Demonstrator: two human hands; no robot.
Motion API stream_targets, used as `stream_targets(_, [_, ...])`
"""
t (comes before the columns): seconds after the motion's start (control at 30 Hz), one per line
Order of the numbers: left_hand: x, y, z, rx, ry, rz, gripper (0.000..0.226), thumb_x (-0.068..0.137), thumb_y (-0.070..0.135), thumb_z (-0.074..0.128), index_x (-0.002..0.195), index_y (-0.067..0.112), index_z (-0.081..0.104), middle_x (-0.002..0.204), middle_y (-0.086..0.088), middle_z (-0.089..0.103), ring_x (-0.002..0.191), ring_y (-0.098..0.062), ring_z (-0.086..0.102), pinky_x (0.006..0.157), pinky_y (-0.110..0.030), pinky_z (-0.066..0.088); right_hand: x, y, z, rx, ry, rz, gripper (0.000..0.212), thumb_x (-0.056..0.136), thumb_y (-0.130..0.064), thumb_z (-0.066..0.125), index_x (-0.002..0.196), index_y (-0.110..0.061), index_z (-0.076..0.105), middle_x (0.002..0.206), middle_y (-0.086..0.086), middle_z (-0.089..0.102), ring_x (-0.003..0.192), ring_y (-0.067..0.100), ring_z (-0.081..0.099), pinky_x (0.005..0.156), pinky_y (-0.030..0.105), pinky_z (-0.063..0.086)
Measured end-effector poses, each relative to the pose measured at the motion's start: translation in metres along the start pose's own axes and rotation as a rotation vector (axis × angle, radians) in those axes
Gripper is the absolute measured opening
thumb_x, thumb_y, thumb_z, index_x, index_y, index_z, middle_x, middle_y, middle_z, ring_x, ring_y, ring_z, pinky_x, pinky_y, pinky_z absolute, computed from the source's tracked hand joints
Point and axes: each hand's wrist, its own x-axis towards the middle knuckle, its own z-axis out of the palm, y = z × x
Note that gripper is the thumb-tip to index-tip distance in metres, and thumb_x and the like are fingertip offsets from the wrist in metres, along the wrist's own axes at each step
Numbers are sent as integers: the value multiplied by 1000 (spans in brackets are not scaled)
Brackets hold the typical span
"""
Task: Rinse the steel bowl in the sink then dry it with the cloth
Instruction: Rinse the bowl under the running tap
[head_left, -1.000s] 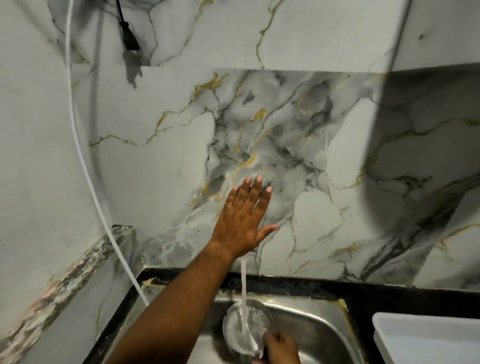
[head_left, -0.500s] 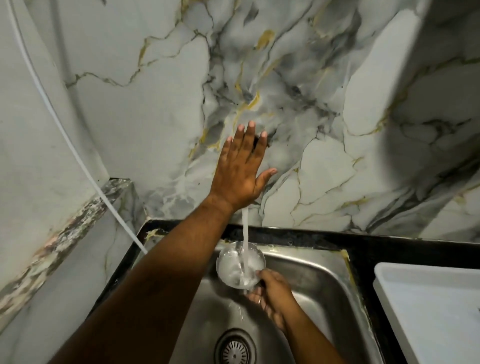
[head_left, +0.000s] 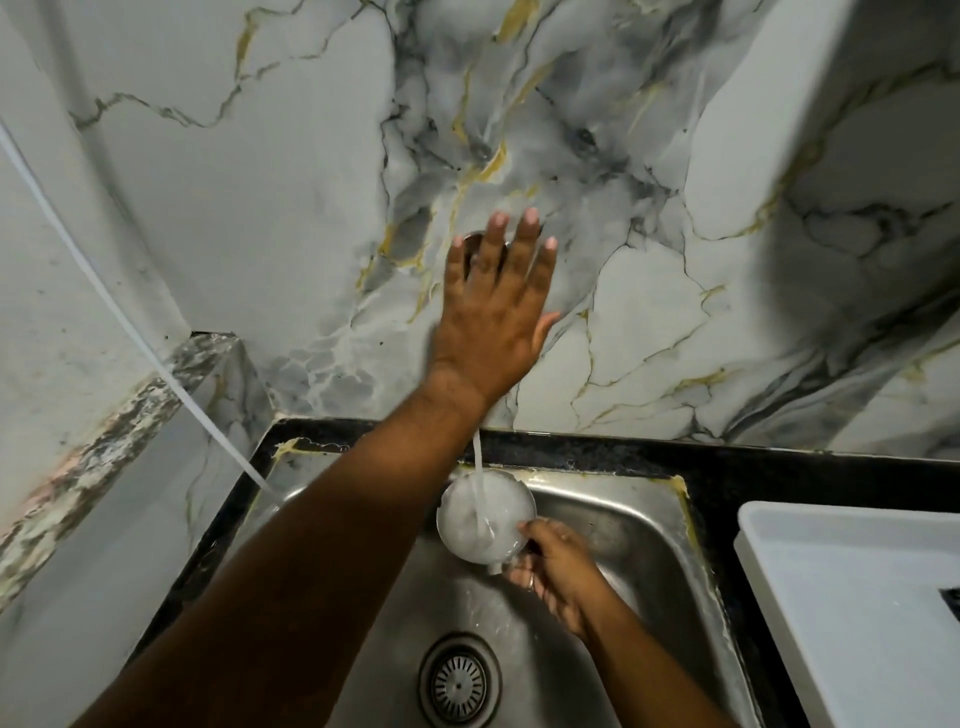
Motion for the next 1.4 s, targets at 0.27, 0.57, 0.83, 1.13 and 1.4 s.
stream_targets(0.27, [6, 7, 3, 63, -52, -58, 87, 92, 67, 29, 153, 10, 5, 163, -16, 8, 149, -36, 6, 116, -60, 6, -21, 27, -24, -23, -39, 35, 23, 94, -7, 57, 110, 8, 59, 83, 22, 76, 65, 29, 74, 52, 30, 61])
stream_targets(0.57, [-5, 4, -2, -83, 3, -188, 98, 84, 79, 22, 152, 8, 20, 159, -22, 20, 147, -42, 14, 118, -57, 7, -18, -3, -34, 31, -5, -48, 14, 96, -8, 55, 105, 2, 59, 102, 29, 71, 76, 34, 71, 61, 39, 63])
stream_targets(0.83, [-8, 4, -3, -81, -49, -207, 97, 84, 79, 18, 153, 11, 18, 161, -19, 16, 147, -43, 9, 118, -57, 5, -28, 13, -34, 3, -31, 10, 15, 94, -8, 57, 103, 4, 62, 79, 23, 71, 58, 25, 68, 48, 30, 60])
stream_targets(1.13, [-8, 4, -3, -88, -30, -208, 97, 84, 79, 22, 152, 9, 21, 160, -20, 19, 146, -46, 11, 119, -57, 9, -23, -15, -24, 20, -60, -39, 12, 95, -7, 56, 95, 3, 62, 68, 17, 70, 50, 18, 65, 51, 29, 62])
stream_targets(1.4, [-8, 4, 0, -86, -17, -202, 99, 84, 79, 25, 151, 7, 23, 160, -20, 20, 146, -45, 12, 119, -53, 5, -29, -11, -44, -39, -48, -45, 11, 91, -3, 62, 97, 6, 66, 89, 26, 73, 68, 30, 73, 56, 35, 64])
